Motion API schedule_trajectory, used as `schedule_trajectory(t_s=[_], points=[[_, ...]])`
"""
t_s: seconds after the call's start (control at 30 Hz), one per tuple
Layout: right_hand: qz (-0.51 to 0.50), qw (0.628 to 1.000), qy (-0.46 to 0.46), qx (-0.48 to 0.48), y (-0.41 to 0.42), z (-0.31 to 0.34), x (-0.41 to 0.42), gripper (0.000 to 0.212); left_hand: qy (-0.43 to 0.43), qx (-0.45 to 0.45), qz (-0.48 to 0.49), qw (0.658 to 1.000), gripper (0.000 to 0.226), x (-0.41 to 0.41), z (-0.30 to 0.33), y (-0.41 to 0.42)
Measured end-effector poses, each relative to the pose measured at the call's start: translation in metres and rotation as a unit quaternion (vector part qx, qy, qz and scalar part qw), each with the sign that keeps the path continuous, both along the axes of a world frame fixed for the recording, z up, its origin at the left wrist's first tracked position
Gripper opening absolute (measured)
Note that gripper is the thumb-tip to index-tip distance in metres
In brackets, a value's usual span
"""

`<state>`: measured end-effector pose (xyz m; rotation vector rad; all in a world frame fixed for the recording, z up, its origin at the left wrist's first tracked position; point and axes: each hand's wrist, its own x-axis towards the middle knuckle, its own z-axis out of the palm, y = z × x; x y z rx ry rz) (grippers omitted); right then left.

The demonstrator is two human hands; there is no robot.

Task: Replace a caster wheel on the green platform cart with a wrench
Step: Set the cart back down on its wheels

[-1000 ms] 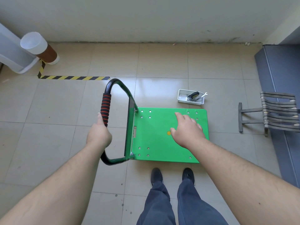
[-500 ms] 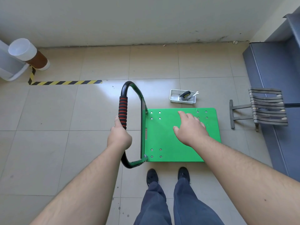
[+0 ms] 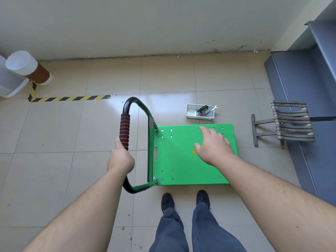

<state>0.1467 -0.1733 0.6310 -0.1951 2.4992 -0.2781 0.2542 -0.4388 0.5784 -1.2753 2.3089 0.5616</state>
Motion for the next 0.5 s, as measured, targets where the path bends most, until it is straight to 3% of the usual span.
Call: schedule_trajectory(t_s=[0.5], points=[[0.008,1.0,0.006,0.009,0.015,-0.007,-0.006,0.067,-0.002,-0.047,0.024,0.999,0.076,0.011,-0.005,-0.036]])
